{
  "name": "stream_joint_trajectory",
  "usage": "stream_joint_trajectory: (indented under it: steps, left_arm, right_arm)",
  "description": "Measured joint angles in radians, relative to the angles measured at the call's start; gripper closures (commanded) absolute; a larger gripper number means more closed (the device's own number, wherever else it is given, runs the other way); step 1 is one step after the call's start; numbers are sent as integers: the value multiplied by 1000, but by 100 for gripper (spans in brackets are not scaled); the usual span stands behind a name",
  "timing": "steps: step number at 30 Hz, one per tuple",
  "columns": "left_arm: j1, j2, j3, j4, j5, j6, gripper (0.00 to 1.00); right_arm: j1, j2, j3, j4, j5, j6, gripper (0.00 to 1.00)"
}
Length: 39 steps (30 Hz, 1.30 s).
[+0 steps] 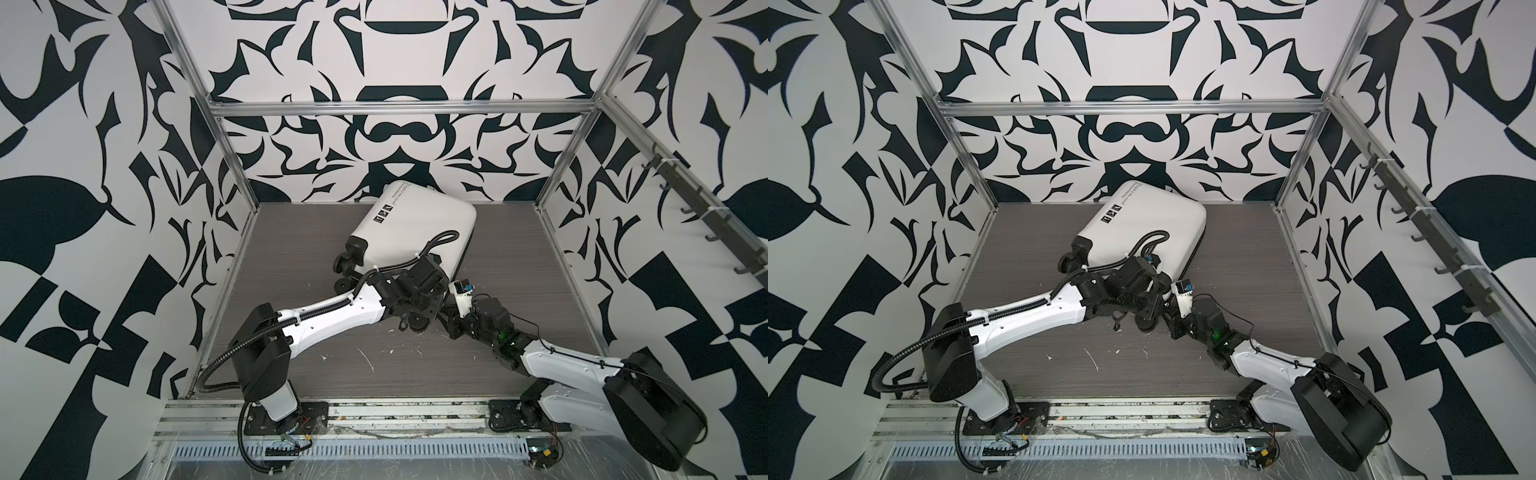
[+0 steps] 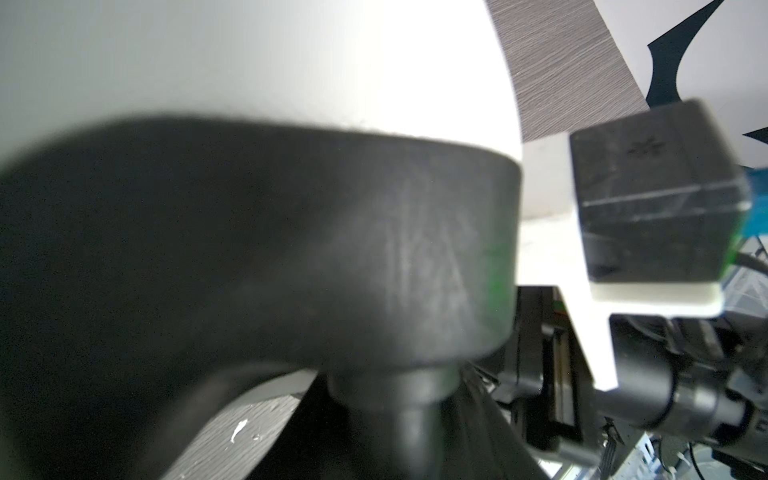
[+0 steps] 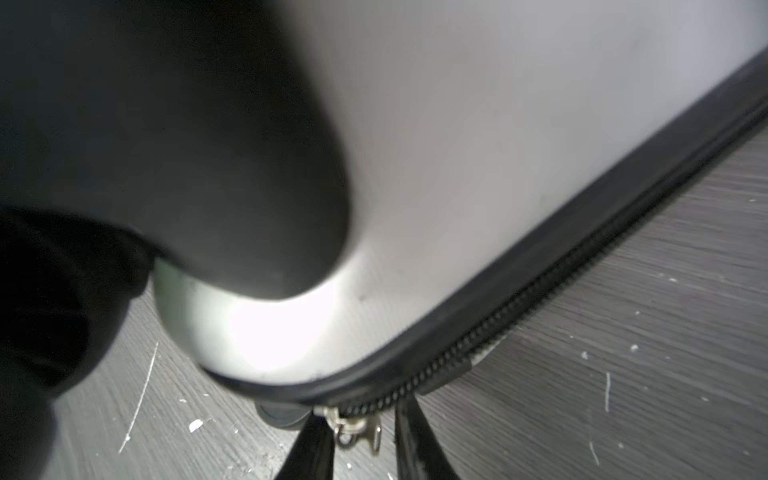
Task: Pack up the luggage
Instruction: 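Close the right gripper on the silver zipper pull near the wheel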
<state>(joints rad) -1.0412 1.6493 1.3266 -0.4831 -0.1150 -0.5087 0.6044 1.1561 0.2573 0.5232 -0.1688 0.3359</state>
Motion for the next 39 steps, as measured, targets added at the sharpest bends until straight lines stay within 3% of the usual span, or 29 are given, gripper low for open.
stream_joint_trajectory:
  steps: [15,39]
  left_arm:
    - [2,-10,-13,12,2,-1,100]
    - [3,-85,-95,51,19,-10,100]
  right_arm:
    - [6,-6,-5,1,12,6,100]
    - [13,-88,-2,-91,112,12,100]
